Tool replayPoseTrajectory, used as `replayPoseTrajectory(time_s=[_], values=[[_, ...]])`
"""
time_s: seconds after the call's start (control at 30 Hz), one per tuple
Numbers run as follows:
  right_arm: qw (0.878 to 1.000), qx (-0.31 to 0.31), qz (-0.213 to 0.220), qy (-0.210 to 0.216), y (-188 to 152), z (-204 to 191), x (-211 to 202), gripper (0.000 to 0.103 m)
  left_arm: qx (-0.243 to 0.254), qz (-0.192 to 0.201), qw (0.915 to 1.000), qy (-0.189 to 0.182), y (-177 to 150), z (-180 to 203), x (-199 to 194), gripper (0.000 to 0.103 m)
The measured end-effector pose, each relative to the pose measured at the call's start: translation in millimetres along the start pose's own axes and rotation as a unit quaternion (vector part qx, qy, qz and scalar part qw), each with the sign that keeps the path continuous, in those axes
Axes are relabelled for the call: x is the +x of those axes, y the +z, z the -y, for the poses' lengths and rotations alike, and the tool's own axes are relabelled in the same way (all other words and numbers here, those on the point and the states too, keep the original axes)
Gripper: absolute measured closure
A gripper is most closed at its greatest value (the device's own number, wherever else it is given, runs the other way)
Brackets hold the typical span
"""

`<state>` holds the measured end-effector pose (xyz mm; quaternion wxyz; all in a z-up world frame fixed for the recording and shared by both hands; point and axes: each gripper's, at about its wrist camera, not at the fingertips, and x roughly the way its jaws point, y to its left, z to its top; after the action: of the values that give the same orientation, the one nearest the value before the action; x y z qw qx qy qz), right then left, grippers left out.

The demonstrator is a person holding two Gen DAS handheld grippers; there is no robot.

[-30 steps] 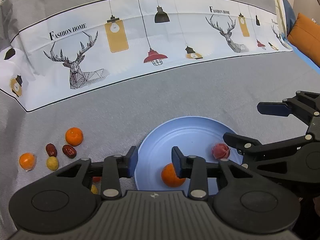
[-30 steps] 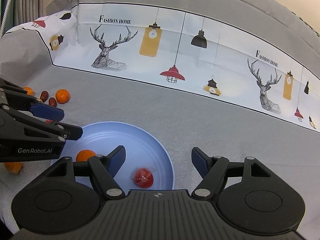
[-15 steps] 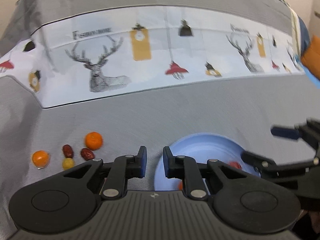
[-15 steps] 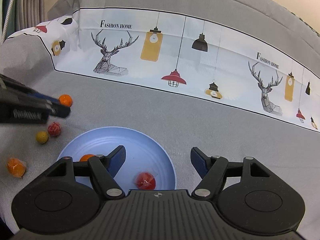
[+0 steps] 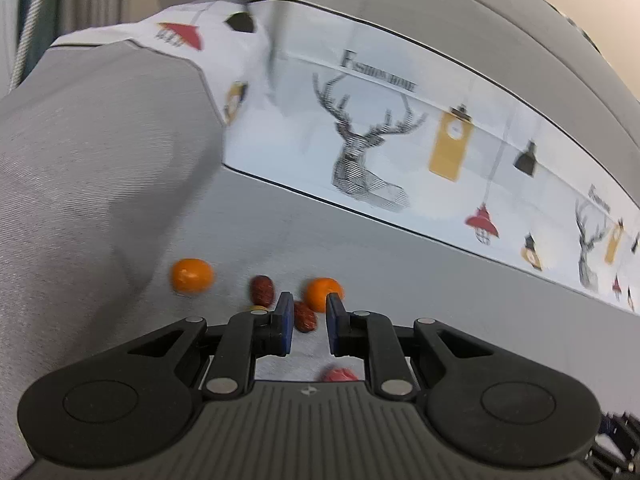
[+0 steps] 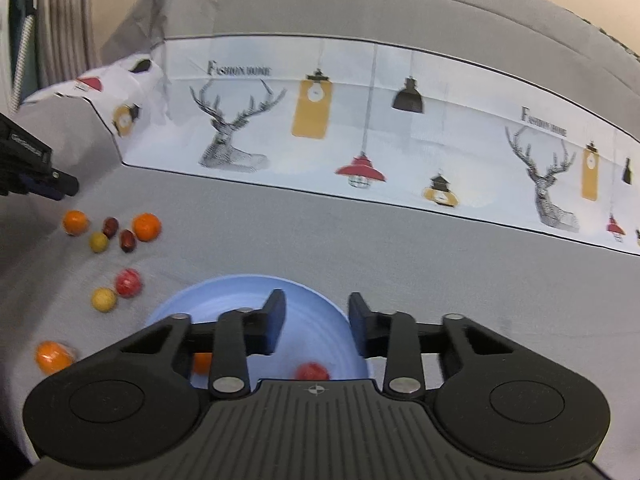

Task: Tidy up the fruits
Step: 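Move both grippers back to the remaining fruits beside the plate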

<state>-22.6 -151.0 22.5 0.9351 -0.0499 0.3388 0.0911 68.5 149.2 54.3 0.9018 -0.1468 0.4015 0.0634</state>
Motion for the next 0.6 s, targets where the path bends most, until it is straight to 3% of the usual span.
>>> replayPoseTrajectory(time_s=[0.33,0.6], values=[[0.997,-0.028,0.024,0.073,8.9,-36.5,0.1,0.070,-0.035,-0.033,0.9985,0.027,11.7,-28.3,24.8,0.084],[0.992,-0.033,0.019,0.124,17.5,-72.2,19.1,0.070,-0.023,-0.053,0.9974,0.044,17.3,-35.7,44.3,0.084]])
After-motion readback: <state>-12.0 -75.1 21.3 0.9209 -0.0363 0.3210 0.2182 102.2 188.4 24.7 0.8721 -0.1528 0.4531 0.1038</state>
